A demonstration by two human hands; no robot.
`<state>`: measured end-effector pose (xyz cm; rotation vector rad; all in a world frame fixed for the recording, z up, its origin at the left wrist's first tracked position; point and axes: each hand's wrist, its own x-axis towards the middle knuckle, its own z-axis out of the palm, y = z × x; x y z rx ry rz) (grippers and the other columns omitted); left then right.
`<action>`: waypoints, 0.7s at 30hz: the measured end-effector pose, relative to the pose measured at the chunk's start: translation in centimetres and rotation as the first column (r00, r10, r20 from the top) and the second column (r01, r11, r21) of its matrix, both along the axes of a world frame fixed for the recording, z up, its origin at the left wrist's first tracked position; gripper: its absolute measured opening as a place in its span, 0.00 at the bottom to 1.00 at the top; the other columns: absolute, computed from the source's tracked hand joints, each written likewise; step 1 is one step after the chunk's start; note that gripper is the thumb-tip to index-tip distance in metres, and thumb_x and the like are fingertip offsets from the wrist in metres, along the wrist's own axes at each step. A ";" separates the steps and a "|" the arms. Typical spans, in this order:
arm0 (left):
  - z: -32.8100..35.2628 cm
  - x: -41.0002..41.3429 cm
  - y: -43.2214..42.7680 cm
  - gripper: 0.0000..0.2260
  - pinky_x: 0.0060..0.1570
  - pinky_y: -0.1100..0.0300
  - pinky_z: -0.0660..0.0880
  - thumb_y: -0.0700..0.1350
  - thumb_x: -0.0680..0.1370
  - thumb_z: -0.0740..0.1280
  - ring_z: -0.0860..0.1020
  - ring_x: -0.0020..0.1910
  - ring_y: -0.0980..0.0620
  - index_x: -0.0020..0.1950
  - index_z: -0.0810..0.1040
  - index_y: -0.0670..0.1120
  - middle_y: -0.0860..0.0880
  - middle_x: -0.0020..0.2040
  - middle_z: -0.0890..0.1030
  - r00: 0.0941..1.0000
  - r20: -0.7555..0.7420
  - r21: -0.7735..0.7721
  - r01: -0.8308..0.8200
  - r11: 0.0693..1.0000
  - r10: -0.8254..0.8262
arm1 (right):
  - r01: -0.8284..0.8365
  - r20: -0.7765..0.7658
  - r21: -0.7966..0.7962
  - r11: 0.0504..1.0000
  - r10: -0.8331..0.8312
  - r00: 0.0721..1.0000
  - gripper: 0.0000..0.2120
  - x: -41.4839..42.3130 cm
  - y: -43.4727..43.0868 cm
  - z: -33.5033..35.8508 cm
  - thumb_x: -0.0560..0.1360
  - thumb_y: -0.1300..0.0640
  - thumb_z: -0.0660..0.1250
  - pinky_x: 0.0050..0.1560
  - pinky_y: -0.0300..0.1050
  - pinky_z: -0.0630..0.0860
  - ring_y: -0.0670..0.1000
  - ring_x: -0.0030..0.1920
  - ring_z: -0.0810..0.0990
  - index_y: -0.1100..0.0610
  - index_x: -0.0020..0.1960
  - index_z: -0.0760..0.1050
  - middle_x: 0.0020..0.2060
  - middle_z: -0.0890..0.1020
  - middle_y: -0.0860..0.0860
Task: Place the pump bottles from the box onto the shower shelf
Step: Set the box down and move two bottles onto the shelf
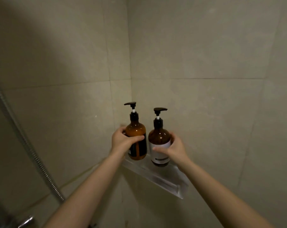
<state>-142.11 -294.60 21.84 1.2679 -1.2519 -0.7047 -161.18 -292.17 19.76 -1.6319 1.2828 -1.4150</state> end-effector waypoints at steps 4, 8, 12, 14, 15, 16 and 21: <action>-2.1 0.5 -2.9 0.32 0.42 0.61 0.71 0.53 0.53 0.80 0.73 0.44 0.56 0.52 0.70 0.56 0.61 0.43 0.73 0.999 0.041 0.066 -0.012 0.998 0.009 | 0.048 0.021 0.036 0.998 -0.049 0.999 0.35 1.2 -2.1 -2.1 0.56 0.53 0.81 0.53 0.41 0.76 0.48 0.56 0.77 0.49 0.59 0.69 0.52 0.78 0.45; -3.7 0.8 -4.6 0.34 0.47 0.57 0.72 0.54 0.53 0.80 0.73 0.46 0.54 0.54 0.71 0.55 0.62 0.42 0.72 0.996 0.084 0.098 -0.024 0.995 0.016 | 0.095 0.052 0.072 0.993 -0.099 0.994 0.38 1.7 -3.2 -3.6 0.57 0.54 0.81 0.48 0.34 0.73 0.49 0.56 0.77 0.53 0.62 0.69 0.54 0.78 0.47; -4.8 0.8 -5.2 0.33 0.46 0.57 0.71 0.53 0.54 0.80 0.73 0.45 0.54 0.55 0.71 0.53 0.60 0.41 0.72 0.995 0.104 0.124 -0.024 0.992 0.011 | 0.126 0.034 0.106 0.986 -0.130 0.991 0.37 1.7 -3.6 -4.6 0.57 0.54 0.81 0.57 0.47 0.76 0.50 0.57 0.77 0.54 0.62 0.69 0.55 0.78 0.49; -5.3 0.7 -5.4 0.33 0.45 0.58 0.71 0.53 0.55 0.80 0.72 0.45 0.54 0.55 0.71 0.53 0.60 0.41 0.71 0.995 0.100 0.131 -0.024 0.991 0.010 | 0.121 0.031 0.110 0.986 -0.125 0.992 0.35 1.7 -3.7 -4.8 0.57 0.55 0.81 0.58 0.47 0.76 0.50 0.56 0.77 0.51 0.59 0.69 0.54 0.78 0.47; -5.5 0.6 -5.5 0.33 0.44 0.58 0.71 0.52 0.55 0.80 0.72 0.45 0.54 0.56 0.71 0.53 0.60 0.41 0.72 0.996 0.091 0.131 -0.018 0.991 0.006 | 0.118 0.030 0.109 0.987 -0.122 0.992 0.34 1.8 -3.7 -4.9 0.57 0.55 0.81 0.57 0.47 0.76 0.49 0.56 0.77 0.50 0.58 0.69 0.53 0.78 0.47; -5.6 0.7 -5.5 0.32 0.44 0.58 0.71 0.52 0.56 0.80 0.73 0.45 0.54 0.56 0.72 0.52 0.60 0.42 0.72 0.996 0.084 0.130 -0.010 0.992 -0.001 | 0.116 0.030 0.107 0.987 -0.120 0.992 0.34 1.8 -3.8 -4.9 0.57 0.56 0.81 0.57 0.47 0.76 0.50 0.56 0.77 0.50 0.58 0.69 0.52 0.78 0.46; -5.9 0.5 -5.7 0.28 0.46 0.57 0.73 0.52 0.57 0.80 0.73 0.47 0.54 0.51 0.69 0.57 0.58 0.46 0.74 0.993 0.120 0.090 -0.005 0.996 -0.006 | 0.132 0.037 0.098 0.986 -0.136 0.990 0.33 2.4 -4.2 -5.1 0.57 0.55 0.81 0.55 0.46 0.77 0.49 0.55 0.77 0.50 0.57 0.69 0.51 0.78 0.46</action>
